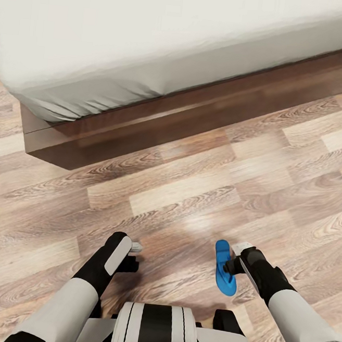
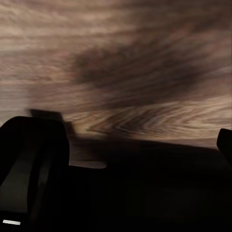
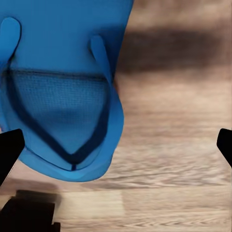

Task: In the bedroom, move the book from the bed onto either nightstand, and place the two sandals side by side next to the bed.

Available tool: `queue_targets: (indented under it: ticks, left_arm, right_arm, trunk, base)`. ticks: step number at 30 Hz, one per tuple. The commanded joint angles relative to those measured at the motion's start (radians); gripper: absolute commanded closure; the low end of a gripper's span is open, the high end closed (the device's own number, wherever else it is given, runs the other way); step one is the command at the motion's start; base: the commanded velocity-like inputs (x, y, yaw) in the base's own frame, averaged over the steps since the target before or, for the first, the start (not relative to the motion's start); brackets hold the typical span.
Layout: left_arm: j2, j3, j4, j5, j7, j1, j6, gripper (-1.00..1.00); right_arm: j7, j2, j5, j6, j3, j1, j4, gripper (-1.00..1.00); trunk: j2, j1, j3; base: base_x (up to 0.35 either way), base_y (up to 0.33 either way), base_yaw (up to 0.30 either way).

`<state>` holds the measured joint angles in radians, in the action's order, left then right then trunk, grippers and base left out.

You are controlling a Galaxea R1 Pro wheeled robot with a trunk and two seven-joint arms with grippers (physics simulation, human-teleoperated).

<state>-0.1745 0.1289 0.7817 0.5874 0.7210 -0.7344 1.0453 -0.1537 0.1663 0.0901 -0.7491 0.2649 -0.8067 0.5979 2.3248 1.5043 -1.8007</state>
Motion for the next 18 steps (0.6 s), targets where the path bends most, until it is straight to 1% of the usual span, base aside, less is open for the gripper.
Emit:
queue_targets:
  ticks: [1, 7, 18]
  left_arm:
    - [0.0, 0.002, 0.001, 0.009, 0.01, 0.0, 0.002, -1.0]
    - [0.0, 0.002, 0.001, 0.009, 0.01, 0.0, 0.002, -1.0]
    - [0.0, 0.002, 0.001, 0.009, 0.01, 0.0, 0.002, -1.0]
  right_arm:
    - [-0.008, 0.001, 0.01, -0.004, 0.004, 0.0, 0.002, -1.0]
    - [-0.007, 0.001, 0.01, -0.004, 0.003, 0.0, 0.002, -1.0]
    - [-0.007, 0.002, 0.01, -0.004, 0.003, 0.0, 0.002, -1.0]
  trunk:
    - [0.0, 0.0, -0.001]
    - [0.0, 0.0, -0.002]
    - [0.0, 0.0, -0.003]
  base:
    - [0.0, 0.0, 0.113]
    - [0.0, 0.0, 0.075]
    - [0.0, 0.0, 0.021]
